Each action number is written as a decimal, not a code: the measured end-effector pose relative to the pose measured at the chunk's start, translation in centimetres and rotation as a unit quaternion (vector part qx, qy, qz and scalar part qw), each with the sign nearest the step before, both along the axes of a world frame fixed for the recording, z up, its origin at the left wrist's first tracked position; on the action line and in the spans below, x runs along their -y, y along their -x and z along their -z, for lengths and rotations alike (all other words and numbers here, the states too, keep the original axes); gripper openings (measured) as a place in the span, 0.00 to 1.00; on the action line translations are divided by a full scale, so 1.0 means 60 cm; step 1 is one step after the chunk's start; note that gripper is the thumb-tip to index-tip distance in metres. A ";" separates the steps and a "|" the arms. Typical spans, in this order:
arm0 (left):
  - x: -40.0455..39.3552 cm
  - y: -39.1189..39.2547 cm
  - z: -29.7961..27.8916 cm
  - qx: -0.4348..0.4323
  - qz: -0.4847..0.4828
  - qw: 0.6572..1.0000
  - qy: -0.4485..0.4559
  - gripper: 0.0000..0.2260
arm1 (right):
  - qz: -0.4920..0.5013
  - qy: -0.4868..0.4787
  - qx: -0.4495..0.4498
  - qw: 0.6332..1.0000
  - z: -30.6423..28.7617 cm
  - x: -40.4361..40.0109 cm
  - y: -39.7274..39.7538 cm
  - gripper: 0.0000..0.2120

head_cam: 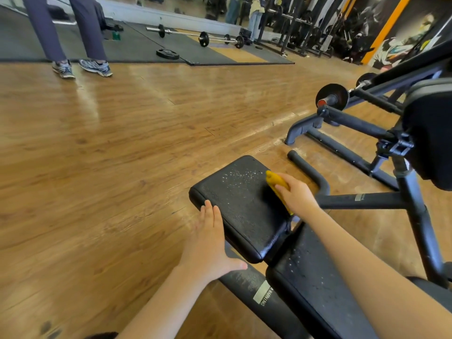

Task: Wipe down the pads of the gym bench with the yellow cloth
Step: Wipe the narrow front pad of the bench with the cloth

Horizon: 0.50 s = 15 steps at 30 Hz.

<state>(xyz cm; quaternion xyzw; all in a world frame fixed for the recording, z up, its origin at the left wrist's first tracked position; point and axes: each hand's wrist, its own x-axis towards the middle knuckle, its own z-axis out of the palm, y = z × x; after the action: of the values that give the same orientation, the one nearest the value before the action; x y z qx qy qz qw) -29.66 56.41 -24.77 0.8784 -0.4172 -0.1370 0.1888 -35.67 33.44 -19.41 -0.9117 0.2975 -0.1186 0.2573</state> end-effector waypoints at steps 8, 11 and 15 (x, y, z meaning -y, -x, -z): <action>-0.001 -0.006 0.011 -0.005 0.011 1.000 0.007 0.59 | 0.034 -0.007 -0.005 0.999 0.049 -0.044 -0.006 0.22; -0.004 -0.007 0.010 -0.017 0.013 0.999 0.027 0.59 | -0.011 -0.001 0.014 1.000 0.052 -0.113 0.021 0.24; -0.012 -0.009 0.005 -0.038 0.015 0.998 0.048 0.57 | -0.049 0.019 0.045 0.998 0.065 -0.171 0.041 0.21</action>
<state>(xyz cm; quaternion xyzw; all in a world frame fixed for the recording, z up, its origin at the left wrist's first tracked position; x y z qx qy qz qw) -29.14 57.12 -25.08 0.8561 -0.4288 -0.1531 0.2447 -38.16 43.70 -23.28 -0.9237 0.2383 -0.1519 0.2588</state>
